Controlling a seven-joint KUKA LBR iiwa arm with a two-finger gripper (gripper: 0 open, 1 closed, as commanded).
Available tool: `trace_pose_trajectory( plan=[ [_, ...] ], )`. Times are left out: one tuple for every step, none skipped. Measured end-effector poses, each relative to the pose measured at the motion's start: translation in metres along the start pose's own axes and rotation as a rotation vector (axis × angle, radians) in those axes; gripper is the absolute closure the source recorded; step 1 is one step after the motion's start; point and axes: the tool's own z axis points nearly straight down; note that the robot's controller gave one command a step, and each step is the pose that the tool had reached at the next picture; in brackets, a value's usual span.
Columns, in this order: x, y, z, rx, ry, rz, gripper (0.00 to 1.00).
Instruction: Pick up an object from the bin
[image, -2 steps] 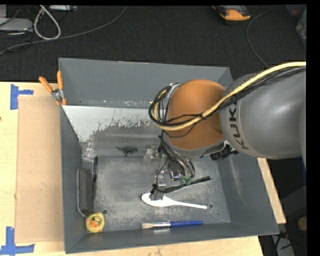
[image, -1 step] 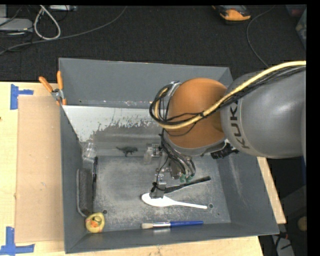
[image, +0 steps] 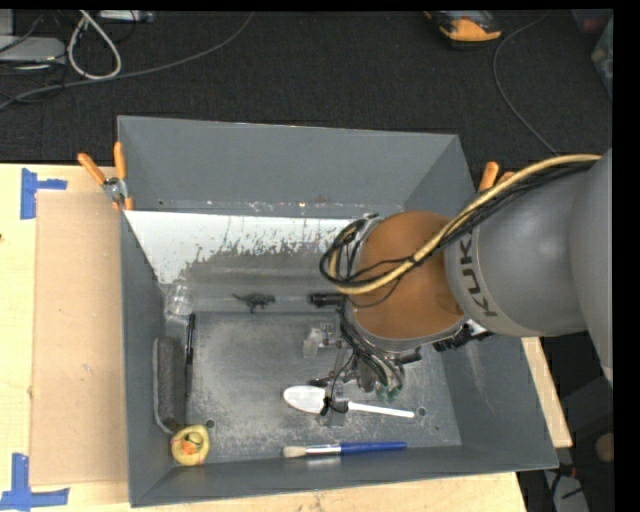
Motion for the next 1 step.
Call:
trace_pose_trajectory(
  plan=[
    [0.0120, -0.0258, 0.0041, -0.002, -0.002, 0.008, 0.00]
  ],
)
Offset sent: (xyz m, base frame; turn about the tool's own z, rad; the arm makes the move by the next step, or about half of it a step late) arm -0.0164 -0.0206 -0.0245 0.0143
